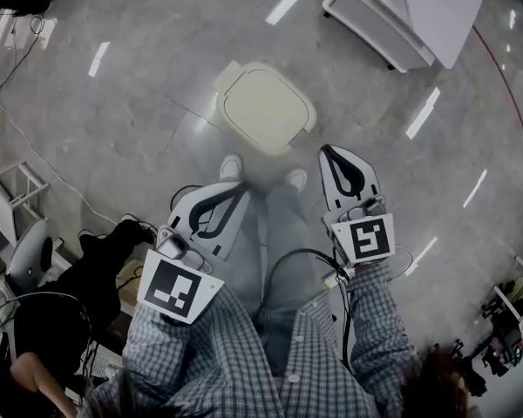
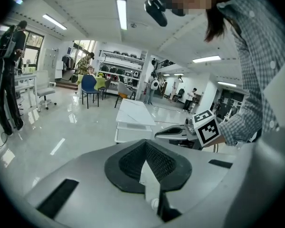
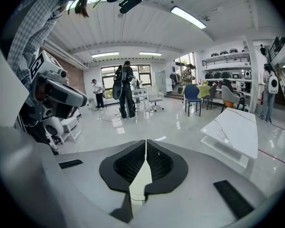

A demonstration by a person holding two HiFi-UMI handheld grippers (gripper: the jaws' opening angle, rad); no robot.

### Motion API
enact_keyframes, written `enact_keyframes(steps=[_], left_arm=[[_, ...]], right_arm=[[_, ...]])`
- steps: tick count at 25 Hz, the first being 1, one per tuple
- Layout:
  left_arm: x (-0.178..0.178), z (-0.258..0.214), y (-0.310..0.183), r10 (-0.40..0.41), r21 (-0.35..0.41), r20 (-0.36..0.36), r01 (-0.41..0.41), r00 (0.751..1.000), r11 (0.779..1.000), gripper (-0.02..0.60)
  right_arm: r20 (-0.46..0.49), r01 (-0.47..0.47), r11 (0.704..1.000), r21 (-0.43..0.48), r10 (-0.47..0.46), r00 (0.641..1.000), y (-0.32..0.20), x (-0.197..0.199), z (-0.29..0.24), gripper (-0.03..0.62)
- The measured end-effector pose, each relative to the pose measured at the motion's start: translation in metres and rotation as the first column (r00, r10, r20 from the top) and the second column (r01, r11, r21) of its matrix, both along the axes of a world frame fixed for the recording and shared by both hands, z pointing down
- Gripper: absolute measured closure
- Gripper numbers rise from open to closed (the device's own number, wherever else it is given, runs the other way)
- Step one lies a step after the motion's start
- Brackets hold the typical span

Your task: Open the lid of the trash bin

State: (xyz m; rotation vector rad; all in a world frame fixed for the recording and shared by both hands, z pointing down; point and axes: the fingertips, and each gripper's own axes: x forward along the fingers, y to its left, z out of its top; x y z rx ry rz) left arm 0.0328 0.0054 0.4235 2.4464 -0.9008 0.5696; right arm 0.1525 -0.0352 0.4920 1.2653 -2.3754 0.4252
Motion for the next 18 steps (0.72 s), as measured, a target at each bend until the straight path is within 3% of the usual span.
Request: enact_keyframes(steps=[5,18], left_arm=[[-0.002,0.021,0.001,-0.014,-0.043,0.010,0.014,1.000,0.999,0.577],[0.011,0.066,0.019,0.037,-0.106,0.019,-0.035,0.999,0.994,0.577]], right_arm=[[0.001,-0.021,0.999,-0.041,0.021,1.000,0.004,0.000,0.034,0.569],[-0.049,0.048,0.988,-0.147,-0.056,0.997,0.017,-0.003,0.129,0.569]])
